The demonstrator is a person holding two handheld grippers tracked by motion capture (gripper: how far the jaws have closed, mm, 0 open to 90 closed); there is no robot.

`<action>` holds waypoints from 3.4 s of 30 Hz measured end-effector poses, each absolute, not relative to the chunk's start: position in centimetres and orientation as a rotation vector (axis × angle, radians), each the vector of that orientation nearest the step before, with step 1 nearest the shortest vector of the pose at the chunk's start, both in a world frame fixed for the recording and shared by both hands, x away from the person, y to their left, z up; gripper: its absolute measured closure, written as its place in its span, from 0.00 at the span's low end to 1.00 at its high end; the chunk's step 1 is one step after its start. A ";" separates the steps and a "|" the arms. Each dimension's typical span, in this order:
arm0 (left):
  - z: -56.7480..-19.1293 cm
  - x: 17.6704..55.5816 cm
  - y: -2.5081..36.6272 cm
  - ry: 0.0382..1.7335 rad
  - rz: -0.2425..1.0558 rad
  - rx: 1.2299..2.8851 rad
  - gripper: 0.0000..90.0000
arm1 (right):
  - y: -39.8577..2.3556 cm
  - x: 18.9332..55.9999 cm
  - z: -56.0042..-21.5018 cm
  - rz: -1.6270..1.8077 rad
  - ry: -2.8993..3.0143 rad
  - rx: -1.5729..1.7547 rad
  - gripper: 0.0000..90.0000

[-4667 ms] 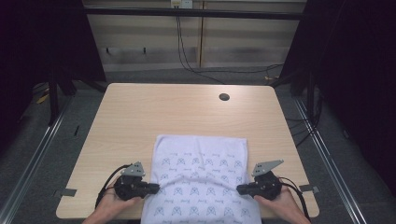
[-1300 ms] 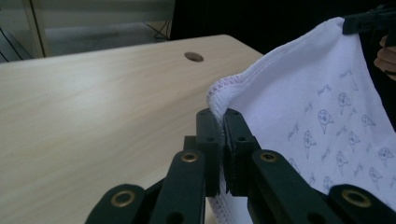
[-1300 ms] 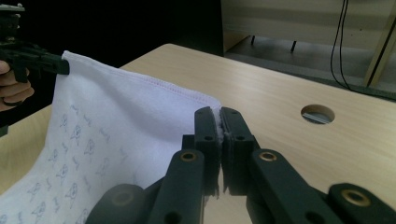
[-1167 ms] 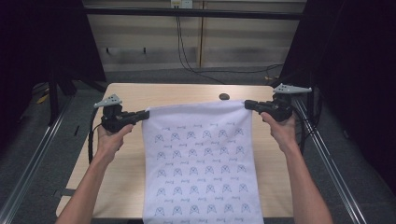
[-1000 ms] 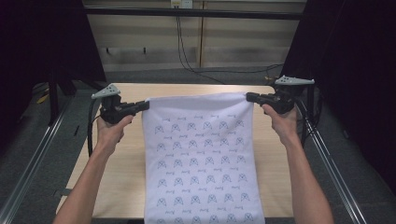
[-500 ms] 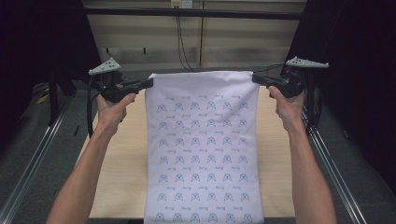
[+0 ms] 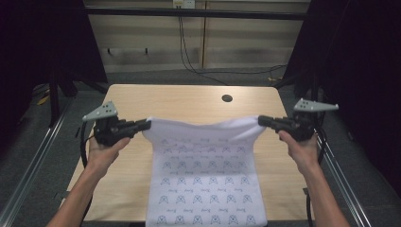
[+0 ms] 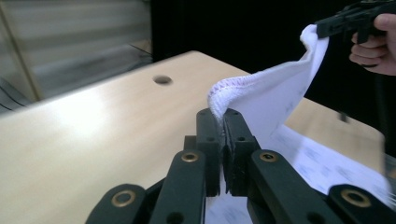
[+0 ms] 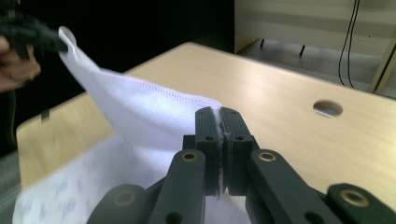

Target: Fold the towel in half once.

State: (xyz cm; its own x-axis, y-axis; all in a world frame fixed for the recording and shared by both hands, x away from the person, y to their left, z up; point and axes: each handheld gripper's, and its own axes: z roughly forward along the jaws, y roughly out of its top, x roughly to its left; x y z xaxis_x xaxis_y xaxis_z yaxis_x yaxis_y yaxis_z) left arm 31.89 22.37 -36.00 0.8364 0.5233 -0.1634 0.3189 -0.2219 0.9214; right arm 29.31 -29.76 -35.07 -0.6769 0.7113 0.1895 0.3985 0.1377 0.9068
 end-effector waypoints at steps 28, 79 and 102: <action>-49.7 24.2 21.2 0.794 -0.161 2.190 0.97 | -27.1 20.0 -48.7 1.069 2.695 1.274 0.97; -50.2 46.3 19.3 1.075 0.216 2.007 0.97 | -25.3 43.4 -49.8 1.062 2.208 1.468 0.97; -38.7 33.0 23.4 0.687 0.144 1.800 0.97 | -29.4 32.5 -37.1 1.560 2.179 1.095 0.96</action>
State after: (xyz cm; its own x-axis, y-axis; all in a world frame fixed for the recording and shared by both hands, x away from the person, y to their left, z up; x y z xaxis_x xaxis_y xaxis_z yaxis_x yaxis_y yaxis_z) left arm 32.97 23.43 -38.72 0.8214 0.5180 -0.2386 0.3787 -0.1825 0.9074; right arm 32.52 -29.44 -37.07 -0.6879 0.6923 0.2180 0.4296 0.1463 0.8911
